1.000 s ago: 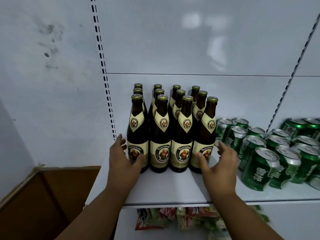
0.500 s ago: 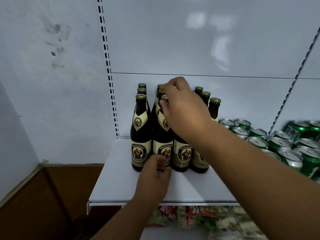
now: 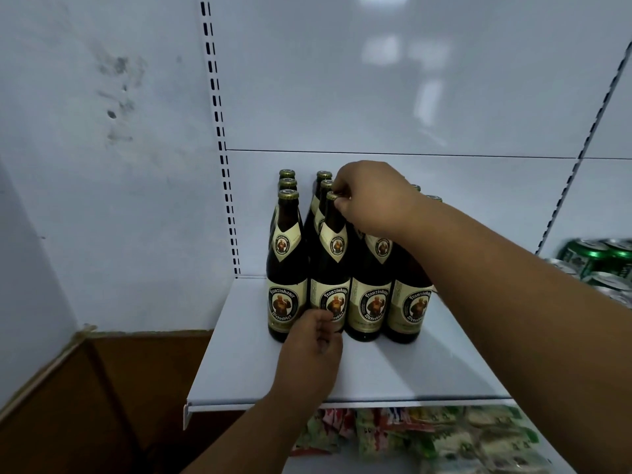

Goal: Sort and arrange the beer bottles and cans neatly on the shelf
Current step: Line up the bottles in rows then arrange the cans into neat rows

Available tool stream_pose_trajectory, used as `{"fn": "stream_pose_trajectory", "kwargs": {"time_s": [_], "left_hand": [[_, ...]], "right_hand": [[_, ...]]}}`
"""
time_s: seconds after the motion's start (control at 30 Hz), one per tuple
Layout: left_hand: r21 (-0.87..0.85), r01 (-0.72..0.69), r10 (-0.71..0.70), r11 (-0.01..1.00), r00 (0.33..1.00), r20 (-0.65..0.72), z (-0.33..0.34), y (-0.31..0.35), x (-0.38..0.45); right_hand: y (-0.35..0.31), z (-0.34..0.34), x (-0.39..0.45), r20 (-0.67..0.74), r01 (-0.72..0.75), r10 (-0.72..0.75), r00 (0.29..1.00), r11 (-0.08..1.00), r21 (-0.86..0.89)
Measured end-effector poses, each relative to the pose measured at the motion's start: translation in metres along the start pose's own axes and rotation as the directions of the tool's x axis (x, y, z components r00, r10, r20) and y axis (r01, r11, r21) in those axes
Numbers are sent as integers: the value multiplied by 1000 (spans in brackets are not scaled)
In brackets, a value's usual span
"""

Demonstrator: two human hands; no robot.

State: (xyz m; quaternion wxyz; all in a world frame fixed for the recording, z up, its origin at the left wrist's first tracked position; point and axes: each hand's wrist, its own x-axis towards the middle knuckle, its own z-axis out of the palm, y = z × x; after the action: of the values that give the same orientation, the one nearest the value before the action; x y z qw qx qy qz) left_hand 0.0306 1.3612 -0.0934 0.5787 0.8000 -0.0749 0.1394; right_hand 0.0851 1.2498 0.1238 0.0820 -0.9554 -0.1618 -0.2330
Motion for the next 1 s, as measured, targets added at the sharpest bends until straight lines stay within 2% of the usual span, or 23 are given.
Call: {"fn": "stream_pose_trajectory", "kwargs": {"time_s": [0.4, 0.57, 0.67, 0.73, 0.8, 0.9, 1.0], "left_hand": [[34, 8, -7, 999, 1000, -27, 0, -5, 3], [-2, 23, -23, 1000, 998, -53, -1, -1, 1], [8, -17, 19, 1000, 977, -213, -14, 4, -1], [50, -47, 62, 998, 927, -369, -27, 5, 1], [94, 3, 40, 996, 893, -448, -39, 0, 10], [166, 101, -35, 981, 932, -360, -49, -5, 24], [128, 0, 36, 992, 960, -277, -50, -3, 30]], "right_hand": [[1, 1, -7, -20, -16, 18, 1000, 998, 60], [2, 2, -5, -14, -37, 39, 999, 996, 84], [4, 7, -8, -46, -19, 21, 999, 999, 44], [7, 11, -17, -138, 0, 9, 990, 998, 64], [8, 16, -31, -229, 21, 7, 973, 993, 120], [6, 25, -50, -286, 62, -4, 958, 979, 194], [6, 34, -67, -308, 54, 37, 951, 958, 283]]}}
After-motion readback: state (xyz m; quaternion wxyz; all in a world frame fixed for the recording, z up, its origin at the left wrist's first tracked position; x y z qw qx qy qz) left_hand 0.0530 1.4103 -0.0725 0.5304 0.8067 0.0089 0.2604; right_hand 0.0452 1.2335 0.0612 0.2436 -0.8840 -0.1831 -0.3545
